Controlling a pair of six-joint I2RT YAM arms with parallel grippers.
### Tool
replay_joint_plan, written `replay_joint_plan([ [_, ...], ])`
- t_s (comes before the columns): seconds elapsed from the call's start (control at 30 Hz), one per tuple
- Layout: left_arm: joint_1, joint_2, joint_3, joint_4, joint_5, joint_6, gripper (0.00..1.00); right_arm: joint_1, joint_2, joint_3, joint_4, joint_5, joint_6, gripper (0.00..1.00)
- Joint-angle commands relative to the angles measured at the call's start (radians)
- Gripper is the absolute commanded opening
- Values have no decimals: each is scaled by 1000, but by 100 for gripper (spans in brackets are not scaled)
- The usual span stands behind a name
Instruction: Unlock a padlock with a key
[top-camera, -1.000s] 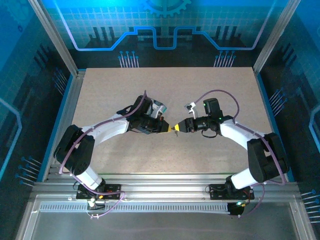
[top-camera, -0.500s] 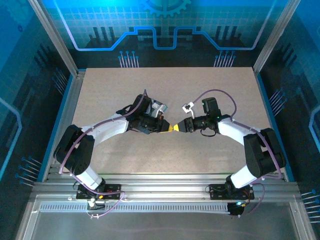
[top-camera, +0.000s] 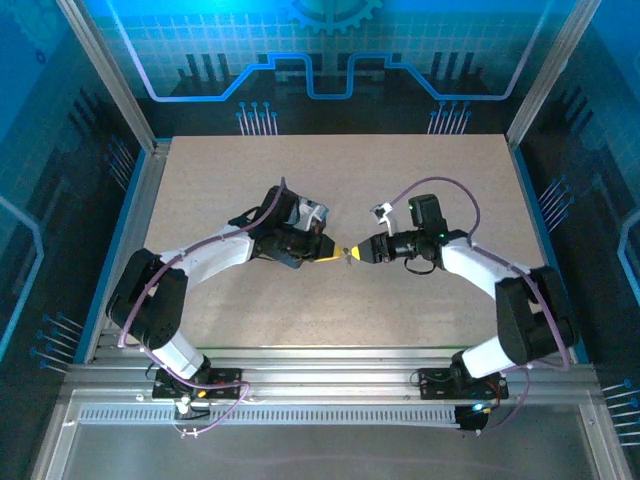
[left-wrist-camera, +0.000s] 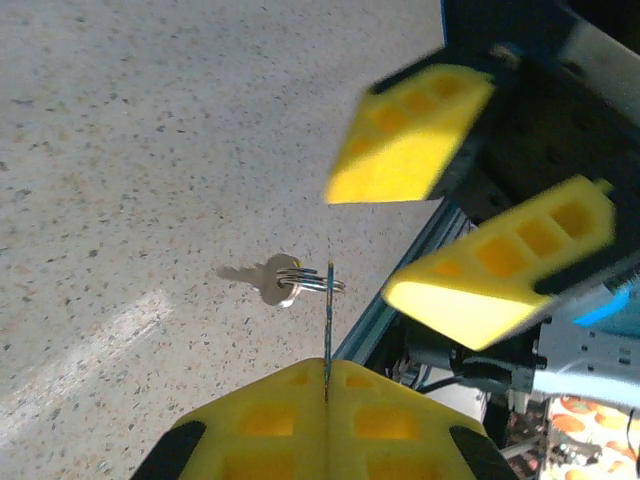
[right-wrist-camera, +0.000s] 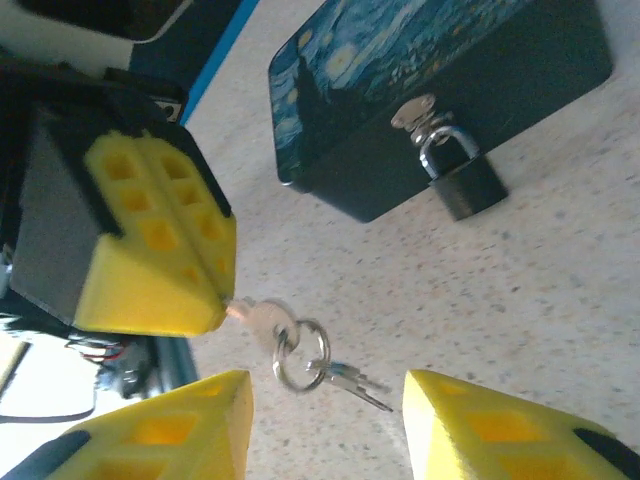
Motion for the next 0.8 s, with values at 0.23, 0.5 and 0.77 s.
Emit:
replay_joint_plan([
  [0.23, 28, 40, 34, 34, 8, -361, 0, 155, -251, -205, 354, 419, -258, 45],
  [0.5, 26, 27, 27, 33, 22, -385, 0, 307, -188, -217, 482, 624, -512, 43],
  [0.77, 28, 5, 16, 44, 40, -390, 0, 333, -126, -194, 487, 647, -584, 42],
])
